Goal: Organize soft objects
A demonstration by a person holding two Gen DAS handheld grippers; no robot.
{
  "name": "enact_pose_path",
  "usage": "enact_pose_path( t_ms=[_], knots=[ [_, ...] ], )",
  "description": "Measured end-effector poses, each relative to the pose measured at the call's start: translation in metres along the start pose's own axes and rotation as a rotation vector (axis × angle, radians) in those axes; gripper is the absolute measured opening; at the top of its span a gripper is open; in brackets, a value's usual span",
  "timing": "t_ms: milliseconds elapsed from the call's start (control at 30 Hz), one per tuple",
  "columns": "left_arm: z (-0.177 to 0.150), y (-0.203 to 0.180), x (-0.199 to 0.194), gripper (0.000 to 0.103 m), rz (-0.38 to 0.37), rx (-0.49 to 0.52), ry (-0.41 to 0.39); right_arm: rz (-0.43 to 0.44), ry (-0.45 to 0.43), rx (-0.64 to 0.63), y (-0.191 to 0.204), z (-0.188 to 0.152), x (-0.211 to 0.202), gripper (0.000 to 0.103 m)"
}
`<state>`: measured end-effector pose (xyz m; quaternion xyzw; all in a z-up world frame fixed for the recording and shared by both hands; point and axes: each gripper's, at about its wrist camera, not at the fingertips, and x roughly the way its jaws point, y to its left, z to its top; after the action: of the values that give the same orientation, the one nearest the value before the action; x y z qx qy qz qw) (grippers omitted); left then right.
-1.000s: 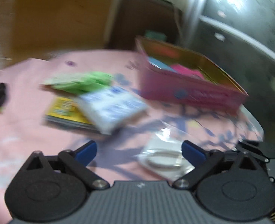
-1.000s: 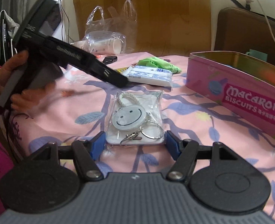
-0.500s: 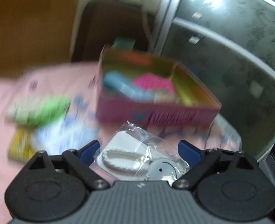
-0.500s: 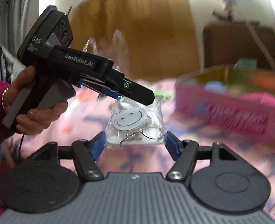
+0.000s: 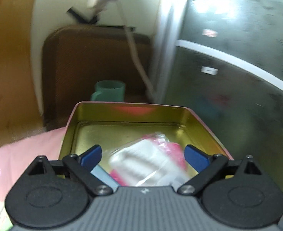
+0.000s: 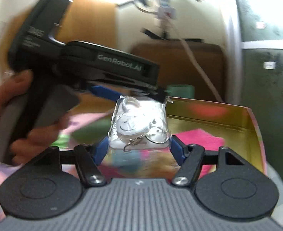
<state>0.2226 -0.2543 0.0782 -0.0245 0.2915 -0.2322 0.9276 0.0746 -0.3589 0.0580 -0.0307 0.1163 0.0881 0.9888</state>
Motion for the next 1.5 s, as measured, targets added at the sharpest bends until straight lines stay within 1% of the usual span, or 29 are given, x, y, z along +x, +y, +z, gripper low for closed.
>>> enact_pose_path(
  t_ms=[67,133,200,233,300,367,433,500,567,600,667,733,833,900,1000,1067,1100,1133,1167,1233,1267,1367,1400,1467,1500],
  knots=[
    [-0.005,0.01,0.004,0.096,0.013,-0.055,0.009,-0.115,0.005,-0.009,-0.001,0.001,0.019,0.076],
    [-0.012,0.018,-0.002,0.096,0.021,-0.078,0.012,-0.161,0.018,0.007,-0.005,-0.002,0.027,0.078],
    [-0.018,0.024,-0.019,0.096,0.044,-0.071,-0.021,-0.14,0.013,0.06,-0.011,-0.005,0.026,0.079],
    [-0.021,0.028,-0.031,0.096,0.052,-0.068,-0.046,-0.129,-0.003,0.081,-0.012,-0.006,0.021,0.079],
    [-0.025,0.039,-0.058,0.096,0.067,-0.08,-0.099,-0.14,-0.048,0.092,-0.009,-0.008,0.008,0.079],
    [-0.032,0.057,-0.087,0.096,0.095,-0.114,-0.142,-0.151,-0.123,0.106,-0.003,-0.01,-0.011,0.079],
    [-0.043,0.082,-0.121,0.096,0.147,-0.156,-0.188,-0.104,-0.174,0.119,0.006,-0.009,-0.026,0.079],
    [-0.062,0.106,-0.151,0.096,0.235,-0.184,-0.225,0.003,-0.181,0.098,0.022,-0.004,-0.029,0.078],
    [-0.085,0.131,-0.173,0.096,0.353,-0.215,-0.227,0.129,-0.148,0.034,0.047,-0.003,-0.027,0.069],
    [-0.099,0.145,-0.182,0.096,0.409,-0.235,-0.215,0.185,-0.117,0.005,0.061,-0.003,-0.023,0.066],
    [-0.124,0.167,-0.192,0.096,0.494,-0.267,-0.175,0.299,-0.041,-0.042,0.092,-0.007,-0.009,0.056],
    [-0.148,0.187,-0.2,0.096,0.586,-0.291,-0.131,0.355,0.021,-0.09,0.118,-0.009,0.005,0.05],
    [-0.176,0.208,-0.214,0.096,0.681,-0.302,-0.12,0.382,0.084,-0.152,0.155,-0.006,0.03,0.049],
    [-0.185,0.222,-0.223,0.096,0.72,-0.33,-0.123,0.417,0.132,-0.157,0.176,-0.001,0.049,0.049],
    [-0.189,0.247,-0.242,0.095,0.804,-0.413,-0.169,0.517,0.196,-0.149,0.212,0.012,0.07,0.049],
    [-0.195,0.261,-0.252,0.095,0.865,-0.474,-0.224,0.546,0.234,-0.11,0.241,0.024,0.094,0.051],
    [-0.198,0.27,-0.257,0.095,0.871,-0.535,-0.246,0.554,0.247,-0.096,0.252,0.026,0.101,0.053],
    [-0.202,0.275,-0.264,0.095,0.864,-0.59,-0.274,0.563,0.269,-0.086,0.267,0.029,0.113,0.059],
    [-0.206,0.279,-0.269,0.095,0.867,-0.628,-0.301,0.573,0.295,-0.079,0.284,0.031,0.127,0.061],
    [-0.209,0.28,-0.275,0.095,0.885,-0.647,-0.337,0.567,0.342,-0.102,0.311,0.024,0.146,0.061],
    [-0.209,0.279,-0.276,0.095,0.895,-0.645,-0.344,0.544,0.365,-0.124,0.323,0.021,0.157,0.061],
    [-0.206,0.279,-0.275,0.095,0.896,-0.629,-0.345,0.485,0.402,-0.178,0.344,0.009,0.179,0.06],
    [-0.206,0.28,-0.274,0.095,0.894,-0.625,-0.343,0.476,0.38,-0.196,0.345,0.006,0.179,0.058],
    [-0.206,0.279,-0.273,0.095,0.888,-0.62,-0.338,0.459,0.36,-0.236,0.345,0.004,0.174,0.041],
    [-0.206,0.279,-0.273,0.095,0.885,-0.622,-0.336,0.468,0.365,-0.234,0.342,0.005,0.17,0.041]
  ],
)
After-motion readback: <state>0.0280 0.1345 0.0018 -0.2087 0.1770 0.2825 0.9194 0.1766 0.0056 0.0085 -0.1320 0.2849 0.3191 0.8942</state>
